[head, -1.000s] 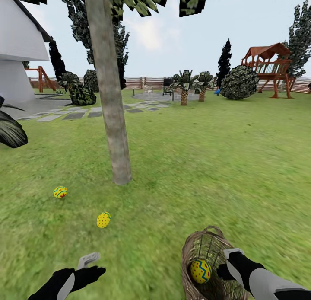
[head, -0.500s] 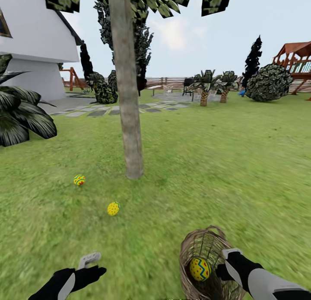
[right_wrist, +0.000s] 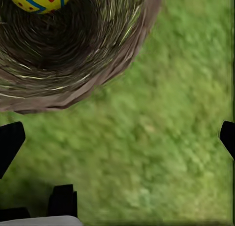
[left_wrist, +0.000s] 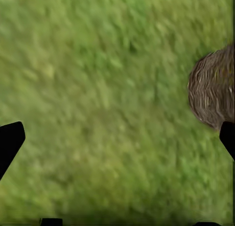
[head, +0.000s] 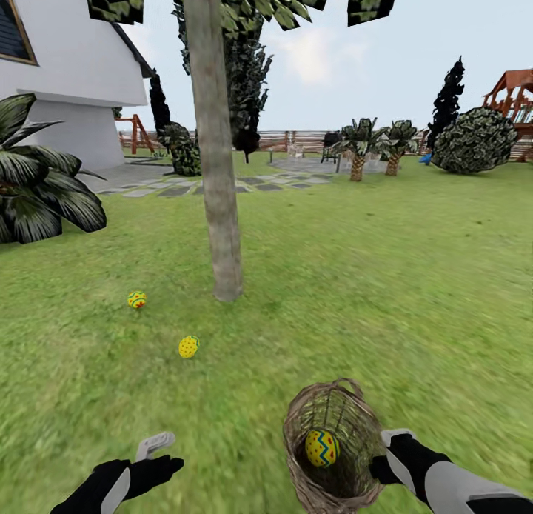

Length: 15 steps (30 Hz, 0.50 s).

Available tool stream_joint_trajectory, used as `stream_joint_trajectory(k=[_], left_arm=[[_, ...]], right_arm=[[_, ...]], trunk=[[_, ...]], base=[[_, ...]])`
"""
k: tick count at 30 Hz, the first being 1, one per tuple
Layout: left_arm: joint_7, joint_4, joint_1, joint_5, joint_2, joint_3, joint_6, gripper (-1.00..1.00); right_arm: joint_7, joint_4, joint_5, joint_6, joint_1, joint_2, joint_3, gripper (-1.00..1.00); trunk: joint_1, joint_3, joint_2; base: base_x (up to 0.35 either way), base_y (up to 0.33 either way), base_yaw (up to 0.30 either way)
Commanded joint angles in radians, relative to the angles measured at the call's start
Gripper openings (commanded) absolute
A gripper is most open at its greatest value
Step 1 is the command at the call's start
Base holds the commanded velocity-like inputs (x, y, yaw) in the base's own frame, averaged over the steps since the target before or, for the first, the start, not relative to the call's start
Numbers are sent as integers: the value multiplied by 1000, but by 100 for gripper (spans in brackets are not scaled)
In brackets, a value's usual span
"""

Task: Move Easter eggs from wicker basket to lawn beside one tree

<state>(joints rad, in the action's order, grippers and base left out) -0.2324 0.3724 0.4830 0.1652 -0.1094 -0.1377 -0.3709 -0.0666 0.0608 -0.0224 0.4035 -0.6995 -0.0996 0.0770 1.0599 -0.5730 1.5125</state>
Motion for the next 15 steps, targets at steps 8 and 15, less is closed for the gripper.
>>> stream_joint_trajectory(k=[8,15], left_arm=[[-4,1,0,6,1,-7,-10,100],[-3,-10,0,5,12,-7,-9,100]], right_arm=[[1,2,-1,8,0,0,7,100],[1,2,-3,7,0,1,7,100]], trunk=[[0,-1,1],[0,-1,1]], base=[[-150,-307,-9],[-141,-317,0]])
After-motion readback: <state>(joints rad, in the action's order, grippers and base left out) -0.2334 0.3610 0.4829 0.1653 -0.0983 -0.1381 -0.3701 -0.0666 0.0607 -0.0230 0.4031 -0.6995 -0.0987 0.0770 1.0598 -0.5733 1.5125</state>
